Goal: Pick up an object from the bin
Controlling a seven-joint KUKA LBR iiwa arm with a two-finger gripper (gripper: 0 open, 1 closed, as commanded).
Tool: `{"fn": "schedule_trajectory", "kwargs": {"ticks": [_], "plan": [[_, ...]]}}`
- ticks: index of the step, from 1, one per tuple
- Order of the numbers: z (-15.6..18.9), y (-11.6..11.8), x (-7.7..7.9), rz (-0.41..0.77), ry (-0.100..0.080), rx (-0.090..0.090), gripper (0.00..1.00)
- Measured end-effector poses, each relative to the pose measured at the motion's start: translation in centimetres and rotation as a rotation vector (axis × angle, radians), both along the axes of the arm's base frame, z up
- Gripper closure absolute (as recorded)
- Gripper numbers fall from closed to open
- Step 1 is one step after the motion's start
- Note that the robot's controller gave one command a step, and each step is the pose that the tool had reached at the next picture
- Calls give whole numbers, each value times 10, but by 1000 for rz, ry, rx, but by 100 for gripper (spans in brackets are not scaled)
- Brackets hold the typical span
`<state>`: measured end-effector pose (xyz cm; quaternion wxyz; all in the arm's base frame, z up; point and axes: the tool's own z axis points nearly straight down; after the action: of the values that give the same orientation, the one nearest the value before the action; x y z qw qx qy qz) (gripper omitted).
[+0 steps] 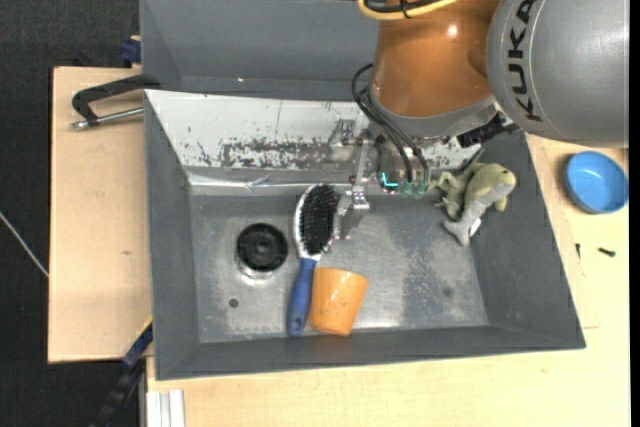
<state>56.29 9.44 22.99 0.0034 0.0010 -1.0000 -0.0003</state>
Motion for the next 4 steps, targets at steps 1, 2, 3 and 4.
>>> {"fn": "schedule_trajectory", "kwargs": {"ticks": [1,2,3,4], "plan": [[-141,2,20,-140,-1,3,0],[-148,-7,30,-177,7,10,0],[-148,-7,30,-178,7,9,100],[-146,-41,37,-378,6,14,100]]}}
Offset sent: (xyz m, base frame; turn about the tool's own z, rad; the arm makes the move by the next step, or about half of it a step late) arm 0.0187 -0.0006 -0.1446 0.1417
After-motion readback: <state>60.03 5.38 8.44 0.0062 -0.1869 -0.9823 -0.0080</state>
